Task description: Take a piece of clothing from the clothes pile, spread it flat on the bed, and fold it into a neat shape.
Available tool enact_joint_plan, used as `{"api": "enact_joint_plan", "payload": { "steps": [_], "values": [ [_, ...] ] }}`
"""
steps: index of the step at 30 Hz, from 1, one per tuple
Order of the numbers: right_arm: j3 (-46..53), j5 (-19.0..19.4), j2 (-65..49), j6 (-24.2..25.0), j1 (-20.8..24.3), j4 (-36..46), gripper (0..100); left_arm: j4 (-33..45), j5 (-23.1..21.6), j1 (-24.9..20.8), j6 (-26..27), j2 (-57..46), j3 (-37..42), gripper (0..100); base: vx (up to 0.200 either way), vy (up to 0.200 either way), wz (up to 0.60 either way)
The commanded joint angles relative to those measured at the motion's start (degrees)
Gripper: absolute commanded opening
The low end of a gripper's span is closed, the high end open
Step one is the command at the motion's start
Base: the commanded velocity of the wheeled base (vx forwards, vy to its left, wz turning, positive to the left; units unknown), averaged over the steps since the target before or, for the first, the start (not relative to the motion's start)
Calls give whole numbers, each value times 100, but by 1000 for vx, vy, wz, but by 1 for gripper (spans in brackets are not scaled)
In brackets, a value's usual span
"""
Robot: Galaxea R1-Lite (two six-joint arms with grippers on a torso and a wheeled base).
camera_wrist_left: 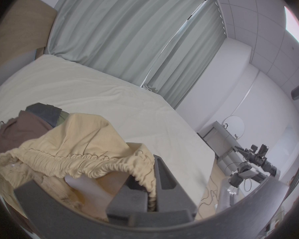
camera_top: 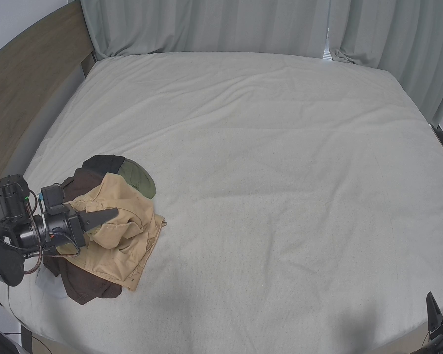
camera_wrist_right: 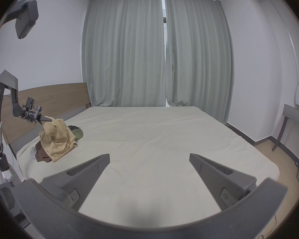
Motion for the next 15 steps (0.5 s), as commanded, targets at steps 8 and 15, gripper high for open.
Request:
{"api": "enact_joint_plan", "payload": {
  "steps": [8, 15],
  "values": [
    [101, 3, -93, 0, 2, -1, 100, -7, 296, -656, -303, -285, 161, 0, 0, 0, 0],
    [101, 3, -93, 0, -7, -1, 100, -69, 490, -1043, -487, -303, 161, 0, 0, 0, 0]
  ]
}}
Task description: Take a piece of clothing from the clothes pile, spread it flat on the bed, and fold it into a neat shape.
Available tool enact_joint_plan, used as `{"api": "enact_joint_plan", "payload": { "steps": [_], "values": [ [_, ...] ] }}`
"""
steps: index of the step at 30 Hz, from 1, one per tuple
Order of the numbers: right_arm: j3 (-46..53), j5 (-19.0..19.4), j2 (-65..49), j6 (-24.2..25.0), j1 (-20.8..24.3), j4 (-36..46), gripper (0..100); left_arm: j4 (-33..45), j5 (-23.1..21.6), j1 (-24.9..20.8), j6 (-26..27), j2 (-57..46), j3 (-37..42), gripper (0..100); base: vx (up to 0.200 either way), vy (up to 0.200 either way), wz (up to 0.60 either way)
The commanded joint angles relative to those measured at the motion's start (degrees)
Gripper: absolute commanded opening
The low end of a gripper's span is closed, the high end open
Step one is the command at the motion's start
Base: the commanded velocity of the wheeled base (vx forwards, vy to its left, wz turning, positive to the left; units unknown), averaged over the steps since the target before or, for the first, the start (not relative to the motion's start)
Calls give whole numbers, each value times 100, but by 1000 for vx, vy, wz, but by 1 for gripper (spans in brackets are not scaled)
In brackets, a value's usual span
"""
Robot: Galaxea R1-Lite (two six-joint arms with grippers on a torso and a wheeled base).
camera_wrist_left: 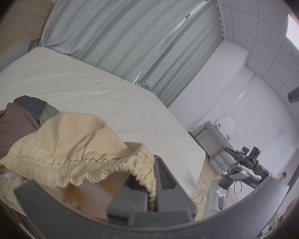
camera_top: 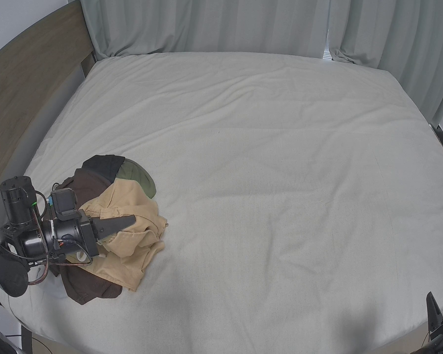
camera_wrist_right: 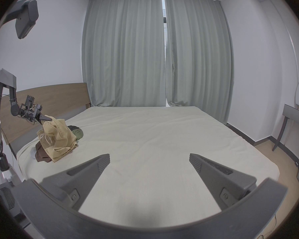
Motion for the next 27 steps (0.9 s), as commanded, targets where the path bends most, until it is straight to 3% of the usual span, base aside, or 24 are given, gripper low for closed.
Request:
{"api": "enact_joint_plan", "payload": {
  "steps": [1, 9, 22, 27],
  "values": [
    [101, 3, -93, 0, -1, -1, 100, -121, 204, -312, -113, -14, -22, 0, 0, 0, 0],
    [101, 3, -93, 0, -10, -1, 100, -639, 687, -901, -456, 109, 40, 0, 0, 0, 0],
    [101, 3, -93, 0, -1, -1, 100, -1263, 863, -1243, -693, 663, 22, 0, 0, 0, 0],
    [101, 3, -93, 0, -1, -1, 100, -1791, 1355, -1639, -1150, 971, -136, 0, 0, 0, 0]
  ]
}}
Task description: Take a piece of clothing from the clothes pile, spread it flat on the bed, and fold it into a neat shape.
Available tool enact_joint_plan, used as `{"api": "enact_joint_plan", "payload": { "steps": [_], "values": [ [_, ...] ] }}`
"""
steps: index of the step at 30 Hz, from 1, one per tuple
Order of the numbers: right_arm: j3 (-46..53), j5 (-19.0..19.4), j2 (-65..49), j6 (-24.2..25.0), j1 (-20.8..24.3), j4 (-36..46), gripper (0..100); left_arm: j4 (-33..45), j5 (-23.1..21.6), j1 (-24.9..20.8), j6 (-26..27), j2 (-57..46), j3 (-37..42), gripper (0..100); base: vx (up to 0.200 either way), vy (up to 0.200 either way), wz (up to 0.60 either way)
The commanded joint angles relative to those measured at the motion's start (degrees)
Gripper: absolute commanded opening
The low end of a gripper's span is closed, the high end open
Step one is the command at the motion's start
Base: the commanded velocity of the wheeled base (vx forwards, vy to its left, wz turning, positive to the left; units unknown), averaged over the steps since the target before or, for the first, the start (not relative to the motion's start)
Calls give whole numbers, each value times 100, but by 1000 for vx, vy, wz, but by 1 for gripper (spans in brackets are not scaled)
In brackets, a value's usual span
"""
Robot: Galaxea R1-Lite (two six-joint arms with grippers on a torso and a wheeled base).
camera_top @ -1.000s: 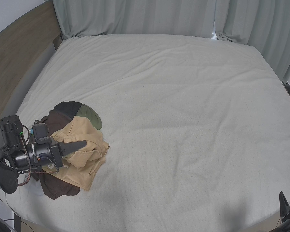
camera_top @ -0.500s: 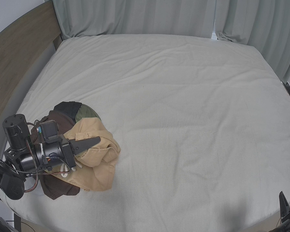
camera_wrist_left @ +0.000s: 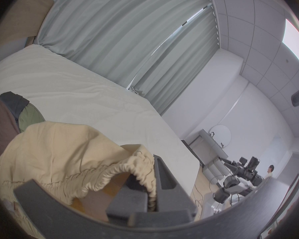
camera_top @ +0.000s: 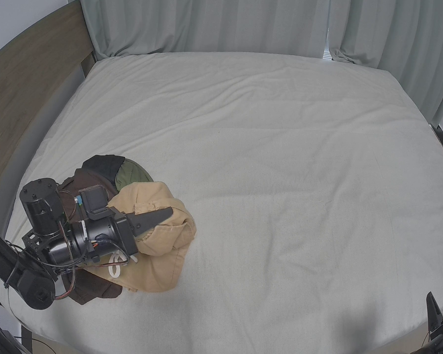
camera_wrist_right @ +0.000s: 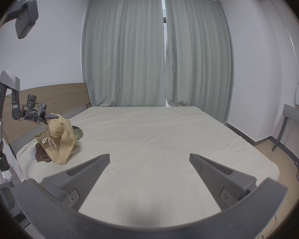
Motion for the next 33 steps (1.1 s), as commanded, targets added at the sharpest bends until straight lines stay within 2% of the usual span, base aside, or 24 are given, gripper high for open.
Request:
{"api": "enact_joint_plan", "payload": {
  "steps": [1, 4, 9, 15, 18, 23, 33],
  "values": [
    [101, 3, -93, 0, 2, -1, 100, -340, 267, -344, -324, 372, -129, 0, 0, 0, 0],
    [101, 3, -93, 0, 2, -1, 100, -718, 592, -581, -684, 548, -252, 0, 0, 0, 0],
    [101, 3, -93, 0, 2, -1, 100, -938, 935, -818, -781, 803, -463, 0, 0, 0, 0],
    [101, 3, -93, 0, 2, -1, 100, -938, 996, -1020, -904, 838, -604, 0, 0, 0, 0],
    [101, 3, -93, 9, 2, -1, 100, -946, 1023, -1126, -1185, 803, -639, 0, 0, 0, 0],
    [101, 3, -93, 9, 2, -1, 100, -990, 1348, -1284, -1440, 829, -841, 0, 0, 0, 0],
    [101, 3, -93, 9, 2, -1, 100, -990, 1629, -1750, -2047, 943, -1307, 0, 0, 0, 0]
  ]
}}
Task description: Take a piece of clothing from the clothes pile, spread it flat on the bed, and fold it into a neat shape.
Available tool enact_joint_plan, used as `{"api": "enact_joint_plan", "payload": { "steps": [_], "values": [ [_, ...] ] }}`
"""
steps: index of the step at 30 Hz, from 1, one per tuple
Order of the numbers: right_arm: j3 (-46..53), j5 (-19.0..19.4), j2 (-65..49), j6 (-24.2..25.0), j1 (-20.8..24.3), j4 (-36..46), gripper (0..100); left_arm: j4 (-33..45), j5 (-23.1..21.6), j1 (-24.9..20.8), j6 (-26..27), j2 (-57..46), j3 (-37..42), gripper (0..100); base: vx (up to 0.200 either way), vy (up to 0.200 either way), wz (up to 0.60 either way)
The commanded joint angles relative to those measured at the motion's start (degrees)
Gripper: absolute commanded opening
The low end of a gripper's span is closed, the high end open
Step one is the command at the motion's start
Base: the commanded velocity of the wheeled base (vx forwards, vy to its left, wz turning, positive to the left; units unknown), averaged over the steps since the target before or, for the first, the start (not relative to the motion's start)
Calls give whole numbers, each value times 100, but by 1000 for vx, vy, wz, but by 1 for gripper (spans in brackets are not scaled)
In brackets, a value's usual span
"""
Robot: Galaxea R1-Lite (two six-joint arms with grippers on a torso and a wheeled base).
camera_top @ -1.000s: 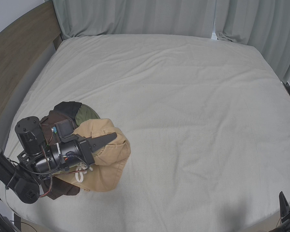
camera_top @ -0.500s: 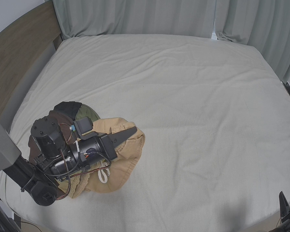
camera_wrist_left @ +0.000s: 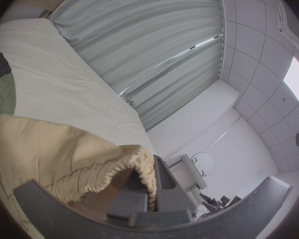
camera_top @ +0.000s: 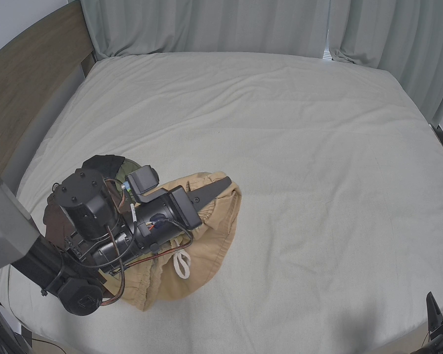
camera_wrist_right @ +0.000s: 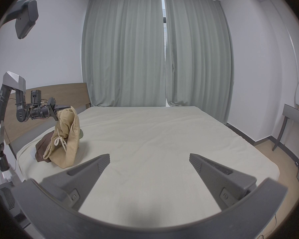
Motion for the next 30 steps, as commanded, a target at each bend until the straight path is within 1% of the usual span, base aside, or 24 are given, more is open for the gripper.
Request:
{"api": "enact_joint_plan", "payload": {
  "steps": [1, 8, 9, 14, 22, 25, 30],
  "values": [
    [101, 3, -93, 4, 1, -1, 100, 1, 69, -203, -94, 115, -235, 0, 0, 0, 0],
    [101, 3, -93, -5, 1, -1, 100, 80, 95, -449, -138, 185, -481, 0, 0, 0, 0],
    [101, 3, -93, 4, 1, -1, 100, 89, 95, -554, -173, 176, -542, 0, 0, 0, 0],
    [101, 3, -93, -5, 1, -1, 100, 89, 104, -862, -578, 150, -806, 0, 0, 0, 0],
    [101, 3, -93, -5, 1, -1, 100, 62, 104, -1038, -622, 220, -1070, 0, 0, 0, 0],
    [101, 3, -93, 4, 1, -1, 100, 18, 95, -1178, -622, 229, -1140, 0, 0, 0, 0],
    [101, 3, -93, -5, 1, -1, 100, -70, 87, -1293, -622, 422, -1377, 0, 0, 0, 0]
  ]
}}
